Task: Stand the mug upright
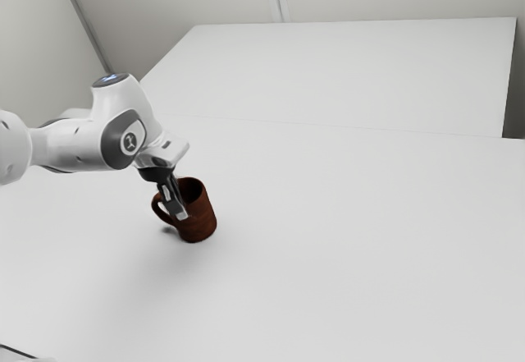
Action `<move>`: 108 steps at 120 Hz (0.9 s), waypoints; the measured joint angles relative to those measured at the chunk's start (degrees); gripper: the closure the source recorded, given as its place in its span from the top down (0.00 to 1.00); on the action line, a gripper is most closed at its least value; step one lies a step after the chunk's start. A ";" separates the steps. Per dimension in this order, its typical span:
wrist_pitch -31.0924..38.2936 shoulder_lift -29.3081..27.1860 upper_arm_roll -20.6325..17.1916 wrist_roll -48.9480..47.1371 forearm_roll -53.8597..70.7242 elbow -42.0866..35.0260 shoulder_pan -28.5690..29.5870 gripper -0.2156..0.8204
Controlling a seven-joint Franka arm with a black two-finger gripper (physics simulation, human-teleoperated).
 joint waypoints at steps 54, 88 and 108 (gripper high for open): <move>-0.92 -1.34 -0.49 -0.57 0.15 0.47 0.19 0.73; -4.66 -3.62 -0.74 -11.36 -0.82 4.99 0.69 0.78; -11.40 -2.83 -0.71 -21.62 -0.92 14.91 1.01 0.78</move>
